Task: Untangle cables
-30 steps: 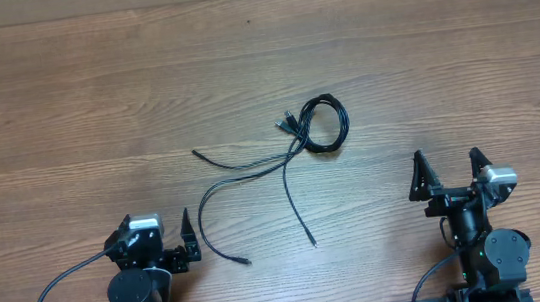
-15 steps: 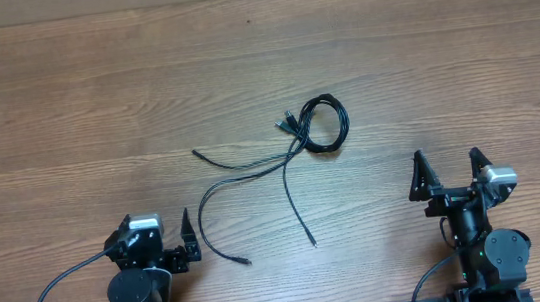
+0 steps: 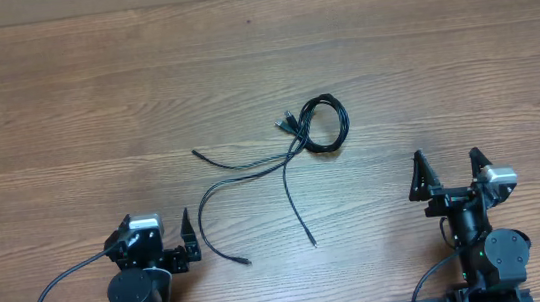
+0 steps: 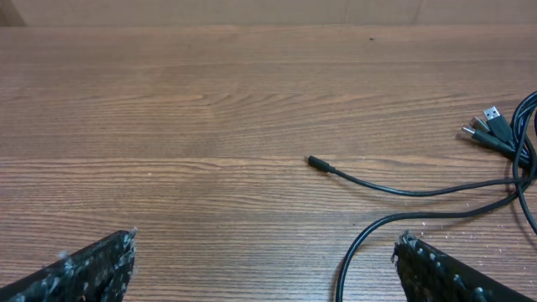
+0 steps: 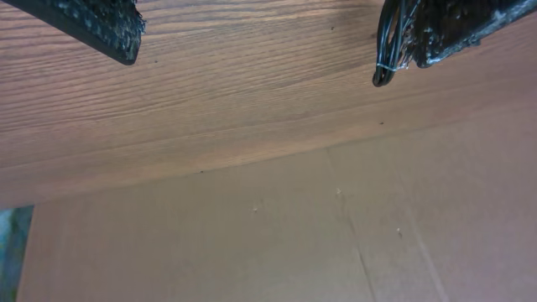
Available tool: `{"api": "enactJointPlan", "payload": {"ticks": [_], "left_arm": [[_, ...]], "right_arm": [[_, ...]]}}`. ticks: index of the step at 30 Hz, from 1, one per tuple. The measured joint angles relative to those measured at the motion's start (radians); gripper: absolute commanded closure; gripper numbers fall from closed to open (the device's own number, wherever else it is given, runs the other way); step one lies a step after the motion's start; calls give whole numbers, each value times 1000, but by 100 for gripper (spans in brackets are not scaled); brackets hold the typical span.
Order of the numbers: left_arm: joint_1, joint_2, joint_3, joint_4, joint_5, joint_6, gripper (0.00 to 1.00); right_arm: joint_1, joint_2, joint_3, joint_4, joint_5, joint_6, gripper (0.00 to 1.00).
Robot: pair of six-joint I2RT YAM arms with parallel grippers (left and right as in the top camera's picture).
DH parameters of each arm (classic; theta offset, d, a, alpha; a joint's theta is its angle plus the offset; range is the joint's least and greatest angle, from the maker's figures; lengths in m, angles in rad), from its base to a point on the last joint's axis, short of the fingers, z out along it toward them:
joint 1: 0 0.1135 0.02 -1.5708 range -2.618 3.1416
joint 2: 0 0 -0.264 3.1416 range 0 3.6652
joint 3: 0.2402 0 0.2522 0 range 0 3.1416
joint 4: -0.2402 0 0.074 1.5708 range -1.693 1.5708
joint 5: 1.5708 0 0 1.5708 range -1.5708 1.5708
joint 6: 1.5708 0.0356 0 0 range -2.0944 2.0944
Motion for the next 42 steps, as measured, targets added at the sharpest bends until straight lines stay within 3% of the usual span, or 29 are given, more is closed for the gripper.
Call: {"api": "enactJointPlan", "payload": {"ticks": [20, 30, 42], "left_arm": [[0, 0, 0, 0, 0, 0, 1], [0, 0, -2, 0, 0, 0, 1], [0, 0, -3, 0, 0, 0, 0]], "right_arm": [[0, 0, 26, -8, -80, 0, 0], [0, 26, 568, -360, -112, 6, 0], [0, 378, 1067, -753, -101, 7, 0]]}}
